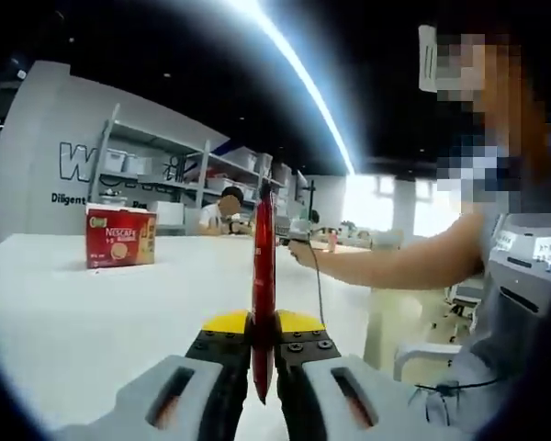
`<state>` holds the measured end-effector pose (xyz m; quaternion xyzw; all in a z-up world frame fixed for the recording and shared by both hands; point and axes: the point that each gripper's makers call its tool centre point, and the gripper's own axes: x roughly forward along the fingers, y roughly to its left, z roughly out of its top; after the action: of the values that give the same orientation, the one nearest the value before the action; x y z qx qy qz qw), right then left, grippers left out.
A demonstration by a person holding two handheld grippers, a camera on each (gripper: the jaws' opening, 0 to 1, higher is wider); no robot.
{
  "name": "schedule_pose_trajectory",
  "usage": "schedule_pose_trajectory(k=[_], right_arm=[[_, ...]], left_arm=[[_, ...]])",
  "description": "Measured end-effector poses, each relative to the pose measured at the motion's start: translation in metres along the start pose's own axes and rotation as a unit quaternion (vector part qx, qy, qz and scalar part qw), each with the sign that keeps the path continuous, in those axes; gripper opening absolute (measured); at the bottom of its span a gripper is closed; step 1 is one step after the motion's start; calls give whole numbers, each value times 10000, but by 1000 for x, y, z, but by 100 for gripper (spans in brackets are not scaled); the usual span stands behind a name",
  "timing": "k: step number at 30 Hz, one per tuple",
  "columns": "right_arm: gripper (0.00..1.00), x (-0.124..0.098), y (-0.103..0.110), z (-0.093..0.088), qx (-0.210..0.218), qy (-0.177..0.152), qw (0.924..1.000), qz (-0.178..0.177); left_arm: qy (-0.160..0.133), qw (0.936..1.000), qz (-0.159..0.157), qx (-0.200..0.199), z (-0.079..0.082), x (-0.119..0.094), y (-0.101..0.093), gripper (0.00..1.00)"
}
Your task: Tear open the coffee pouch, take out the coffee, and pour the coffee from the pouch into the cup
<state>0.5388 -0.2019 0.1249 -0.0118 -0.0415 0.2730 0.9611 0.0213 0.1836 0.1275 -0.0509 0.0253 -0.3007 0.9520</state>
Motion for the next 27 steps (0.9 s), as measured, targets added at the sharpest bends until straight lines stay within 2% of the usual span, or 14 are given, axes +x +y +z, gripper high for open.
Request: schedule_pose_trajectory(k=[4,14,18,23,27], right_arm=[[53,-18,17,3,-2,-57,9999,129],[53,-67,61,9,28,-86,9990,449],[53,-94,92,13,83,-190,9971,726],[53,-130,140,18,128,-305,9927,1158],[53,-149,172,21,190,-423,9884,1444]], left_arm=[[37,9999,-99,-27,-4,4,-5,12],[-198,9993,-314,-94,11,-9,-16,12],[-331,9985,-426,-132,20,-15,-22,12],[-332,9978,-569,-111,24,-15,-37,12],[-328,9974,-638,-114,27,-16,-45,12]])
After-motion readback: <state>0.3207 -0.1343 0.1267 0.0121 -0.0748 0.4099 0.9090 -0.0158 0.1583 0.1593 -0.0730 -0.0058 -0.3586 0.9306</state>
